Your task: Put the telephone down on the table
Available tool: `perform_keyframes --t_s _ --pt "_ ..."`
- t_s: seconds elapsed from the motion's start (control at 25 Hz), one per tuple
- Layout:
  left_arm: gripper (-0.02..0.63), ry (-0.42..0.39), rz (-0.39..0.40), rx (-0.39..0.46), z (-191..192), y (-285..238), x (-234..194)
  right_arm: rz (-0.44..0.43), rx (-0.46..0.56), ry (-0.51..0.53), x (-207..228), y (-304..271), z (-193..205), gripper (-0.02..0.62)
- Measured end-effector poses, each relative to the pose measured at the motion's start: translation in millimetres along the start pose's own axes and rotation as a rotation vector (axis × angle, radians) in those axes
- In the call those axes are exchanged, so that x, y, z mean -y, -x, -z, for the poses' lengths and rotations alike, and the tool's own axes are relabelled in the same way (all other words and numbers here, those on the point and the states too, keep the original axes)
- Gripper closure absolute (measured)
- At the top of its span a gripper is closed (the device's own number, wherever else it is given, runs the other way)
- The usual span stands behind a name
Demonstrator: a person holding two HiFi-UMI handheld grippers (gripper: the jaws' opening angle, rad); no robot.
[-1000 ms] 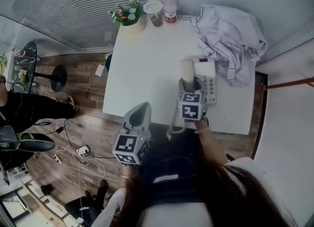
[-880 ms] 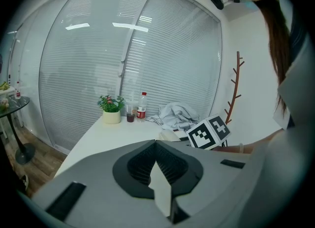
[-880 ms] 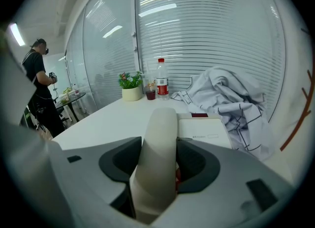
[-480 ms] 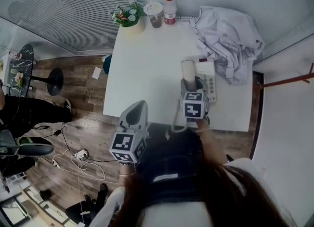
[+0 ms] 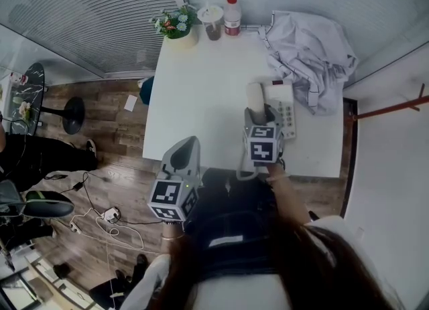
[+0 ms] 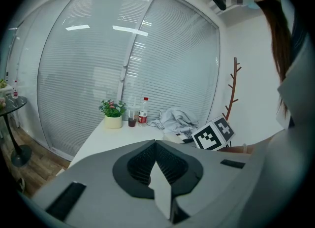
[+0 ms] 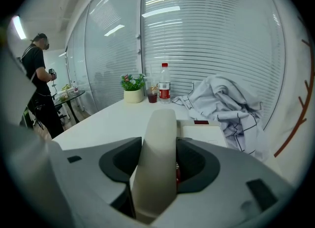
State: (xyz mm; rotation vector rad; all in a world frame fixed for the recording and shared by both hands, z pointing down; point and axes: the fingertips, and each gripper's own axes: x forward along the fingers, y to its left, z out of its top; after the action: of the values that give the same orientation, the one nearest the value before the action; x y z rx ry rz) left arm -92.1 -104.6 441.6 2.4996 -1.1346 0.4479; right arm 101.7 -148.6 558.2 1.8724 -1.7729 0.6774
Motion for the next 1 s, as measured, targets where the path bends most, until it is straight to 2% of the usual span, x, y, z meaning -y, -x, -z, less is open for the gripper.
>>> perform_keyframes --t_s 1.0 --pt "0.609 0.051 -0.047 0.025 6 27 -39 -0.107 0.003 0.106 -74 -8 -10 0.377"
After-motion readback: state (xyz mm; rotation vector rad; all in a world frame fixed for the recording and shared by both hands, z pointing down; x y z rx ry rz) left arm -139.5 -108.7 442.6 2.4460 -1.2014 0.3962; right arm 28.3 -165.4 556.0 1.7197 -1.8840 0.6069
